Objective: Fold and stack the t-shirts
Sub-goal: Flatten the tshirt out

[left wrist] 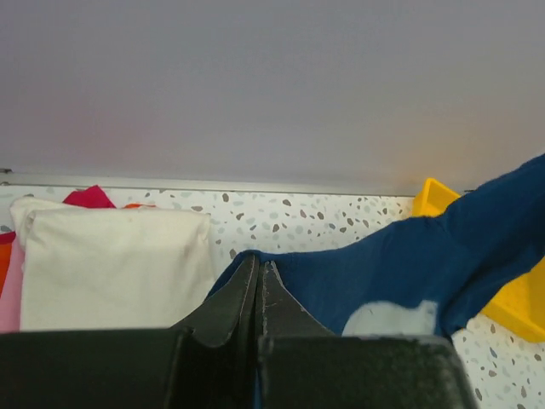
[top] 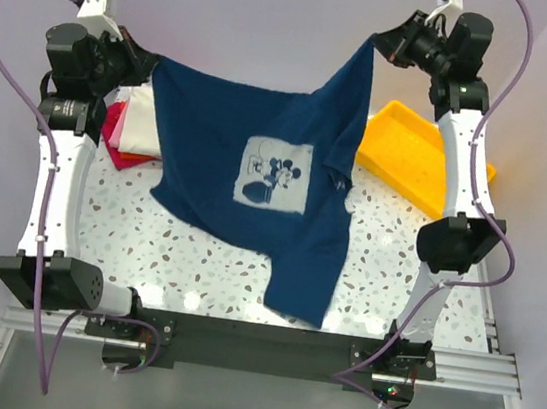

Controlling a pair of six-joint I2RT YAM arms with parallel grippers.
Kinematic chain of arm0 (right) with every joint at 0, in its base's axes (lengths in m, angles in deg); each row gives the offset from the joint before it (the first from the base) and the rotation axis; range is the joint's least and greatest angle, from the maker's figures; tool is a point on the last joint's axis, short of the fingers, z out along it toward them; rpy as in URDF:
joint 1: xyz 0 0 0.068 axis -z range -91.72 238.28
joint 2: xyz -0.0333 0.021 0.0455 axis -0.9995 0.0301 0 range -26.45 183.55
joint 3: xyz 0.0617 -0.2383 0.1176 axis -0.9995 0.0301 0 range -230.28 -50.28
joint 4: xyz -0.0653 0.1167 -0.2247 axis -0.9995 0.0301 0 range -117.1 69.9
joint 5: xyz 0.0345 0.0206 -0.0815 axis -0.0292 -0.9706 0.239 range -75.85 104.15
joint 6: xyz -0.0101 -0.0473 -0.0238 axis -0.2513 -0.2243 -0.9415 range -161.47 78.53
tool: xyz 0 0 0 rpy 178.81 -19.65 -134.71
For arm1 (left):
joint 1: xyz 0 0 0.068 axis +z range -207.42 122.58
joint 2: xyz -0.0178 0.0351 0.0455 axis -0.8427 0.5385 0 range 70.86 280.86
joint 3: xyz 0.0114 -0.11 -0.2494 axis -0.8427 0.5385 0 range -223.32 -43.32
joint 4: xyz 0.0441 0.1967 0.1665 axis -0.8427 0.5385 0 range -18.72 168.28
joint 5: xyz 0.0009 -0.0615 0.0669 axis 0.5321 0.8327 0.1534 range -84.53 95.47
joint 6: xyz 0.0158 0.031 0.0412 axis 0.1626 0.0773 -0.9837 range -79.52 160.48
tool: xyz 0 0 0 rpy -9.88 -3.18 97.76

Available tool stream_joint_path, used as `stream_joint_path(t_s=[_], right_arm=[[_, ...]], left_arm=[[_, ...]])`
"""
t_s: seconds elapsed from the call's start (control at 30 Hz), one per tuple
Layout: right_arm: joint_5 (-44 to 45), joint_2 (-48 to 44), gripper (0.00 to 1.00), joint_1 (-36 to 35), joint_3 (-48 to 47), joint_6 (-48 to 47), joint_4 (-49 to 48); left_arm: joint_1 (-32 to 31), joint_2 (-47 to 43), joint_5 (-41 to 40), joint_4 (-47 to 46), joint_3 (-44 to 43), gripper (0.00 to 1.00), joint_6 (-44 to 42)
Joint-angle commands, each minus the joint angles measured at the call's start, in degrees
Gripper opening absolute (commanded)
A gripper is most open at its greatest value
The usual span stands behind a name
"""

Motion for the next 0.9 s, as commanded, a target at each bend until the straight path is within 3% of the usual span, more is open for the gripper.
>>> stream_joint_path(t_s=[0.0, 0.17, 0.67, 0.87], right_arm=[[-0.1, -7.2, 0.00, 0.2, -7.4, 0.3, -5.0], [0.8, -11.5, 0.00, 0.2, -7.5, -1.9, -4.6], [8.0, -37.7, 0.00, 0.2, -0.9, -13.9, -6.2], [8.0, -40.9, 0.00, 0.2, 0.1, -14.6, -9.0]], left_arm=[[0.3, -3.6, -1.8, -3.5, -3.6, 0.00, -1.0], [0.3, -8.9, -6.0, -4.6, -3.2, 0.00, -1.9], [0.3, -33.7, -25.7, -3.2, -1.3, 0.00, -10.9], [0.4, -37.5, -27.1, -0.7, -2.7, 0.00, -11.1]])
